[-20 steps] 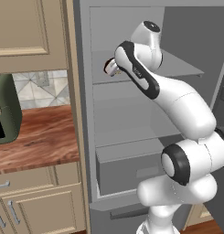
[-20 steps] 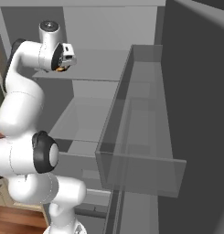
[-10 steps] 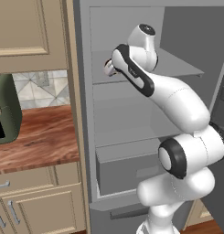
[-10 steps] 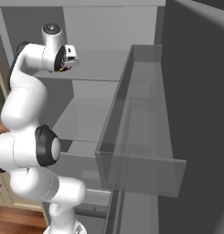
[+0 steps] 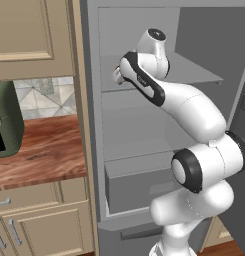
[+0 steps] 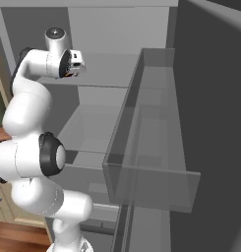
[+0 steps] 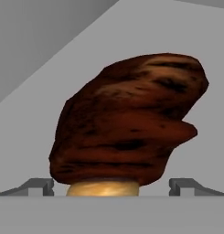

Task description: Gather the squash and lemon wedge from the fridge and place them on a tray on the dining counter. Then gather the steak and chicken drumstick from the fridge and place them on the other tray.

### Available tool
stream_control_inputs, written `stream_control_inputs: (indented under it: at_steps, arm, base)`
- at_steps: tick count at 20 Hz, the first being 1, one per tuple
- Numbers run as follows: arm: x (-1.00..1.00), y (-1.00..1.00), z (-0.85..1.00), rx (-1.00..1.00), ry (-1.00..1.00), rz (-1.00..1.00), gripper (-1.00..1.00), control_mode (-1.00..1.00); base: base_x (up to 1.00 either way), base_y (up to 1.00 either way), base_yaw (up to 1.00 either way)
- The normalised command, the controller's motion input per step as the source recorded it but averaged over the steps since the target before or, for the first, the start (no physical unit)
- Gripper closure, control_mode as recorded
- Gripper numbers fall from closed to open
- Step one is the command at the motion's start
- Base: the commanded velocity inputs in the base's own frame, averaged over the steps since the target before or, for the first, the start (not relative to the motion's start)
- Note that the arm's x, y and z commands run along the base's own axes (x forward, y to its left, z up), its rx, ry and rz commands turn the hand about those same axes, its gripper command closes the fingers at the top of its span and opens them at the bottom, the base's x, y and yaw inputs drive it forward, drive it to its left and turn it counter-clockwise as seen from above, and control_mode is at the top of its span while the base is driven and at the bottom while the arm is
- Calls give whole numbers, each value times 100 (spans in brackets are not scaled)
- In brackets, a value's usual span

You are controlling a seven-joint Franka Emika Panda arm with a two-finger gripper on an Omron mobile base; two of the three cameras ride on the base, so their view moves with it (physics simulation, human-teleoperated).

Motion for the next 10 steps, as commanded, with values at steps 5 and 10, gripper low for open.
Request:
stream_control_inputs:
  at_steps: [5, 10]
  arm:
    - [1, 1, -17, 0, 0, -5, 100, -100]
    - [3, 8, -7, 0, 0, -1, 100, -100]
  base:
    - [0, 0, 0]
    - [0, 0, 0]
